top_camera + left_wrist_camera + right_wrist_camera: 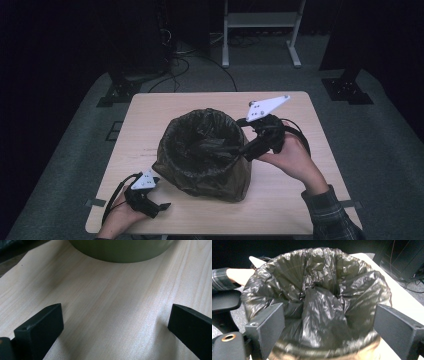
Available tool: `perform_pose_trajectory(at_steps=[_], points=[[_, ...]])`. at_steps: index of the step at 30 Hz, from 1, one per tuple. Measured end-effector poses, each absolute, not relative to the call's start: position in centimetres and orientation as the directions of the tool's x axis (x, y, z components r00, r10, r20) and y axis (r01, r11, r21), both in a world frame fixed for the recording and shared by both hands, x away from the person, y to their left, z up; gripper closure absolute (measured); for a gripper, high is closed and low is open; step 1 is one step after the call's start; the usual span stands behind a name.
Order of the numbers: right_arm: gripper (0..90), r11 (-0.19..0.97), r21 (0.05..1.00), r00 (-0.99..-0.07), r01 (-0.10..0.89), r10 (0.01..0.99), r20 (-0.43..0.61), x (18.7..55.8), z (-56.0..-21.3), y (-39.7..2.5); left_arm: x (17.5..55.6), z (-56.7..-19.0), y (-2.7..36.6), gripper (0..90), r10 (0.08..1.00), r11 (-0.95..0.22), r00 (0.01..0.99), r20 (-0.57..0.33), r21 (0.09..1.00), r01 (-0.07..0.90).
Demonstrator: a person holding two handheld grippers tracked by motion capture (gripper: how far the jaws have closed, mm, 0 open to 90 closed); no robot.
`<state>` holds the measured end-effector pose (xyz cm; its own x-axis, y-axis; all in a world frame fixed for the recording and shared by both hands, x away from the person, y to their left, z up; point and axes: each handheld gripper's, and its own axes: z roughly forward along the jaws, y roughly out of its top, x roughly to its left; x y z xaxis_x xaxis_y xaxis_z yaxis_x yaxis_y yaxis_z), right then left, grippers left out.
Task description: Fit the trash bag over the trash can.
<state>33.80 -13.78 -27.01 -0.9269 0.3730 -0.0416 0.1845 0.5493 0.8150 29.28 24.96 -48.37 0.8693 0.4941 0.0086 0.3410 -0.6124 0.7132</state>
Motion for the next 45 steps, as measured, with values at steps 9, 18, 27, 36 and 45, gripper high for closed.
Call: perform_pose_trajectory(at_steps=[9, 18, 27, 36, 45], points=[[9.8, 0.504, 0.838, -0.911, 0.210, 0.413, -0.021, 31.4, -30.3, -16.6, 29.3, -48.4, 25.0, 0.0, 0.494, -0.613, 0.870, 0.009, 0.712, 0.341], [9.8, 0.473, 0.842, -0.902, 0.259, 0.431, 0.035, 30.0, -35.0, -18.0, 29.3, -48.4, 25.0, 0.0, 0.494, -0.613, 0.870, 0.008, 0.712, 0.342], [9.8, 0.437, 0.845, -0.877, 0.308, 0.476, 0.073, 29.1, -39.5, -20.0, 29.3, -48.4, 25.0, 0.0, 0.495, -0.612, 0.869, 0.008, 0.713, 0.342], [9.8, 0.414, 0.837, -0.851, 0.358, 0.514, 0.110, 29.1, -44.4, -21.0, 29.3, -48.4, 25.0, 0.0, 0.495, -0.612, 0.869, 0.008, 0.713, 0.342], [9.8, 0.520, 0.759, -0.837, 0.393, 0.543, 0.061, 29.6, -47.8, -20.3, 29.3, -48.4, 25.0, 0.0, 0.494, -0.612, 0.869, 0.008, 0.713, 0.342]])
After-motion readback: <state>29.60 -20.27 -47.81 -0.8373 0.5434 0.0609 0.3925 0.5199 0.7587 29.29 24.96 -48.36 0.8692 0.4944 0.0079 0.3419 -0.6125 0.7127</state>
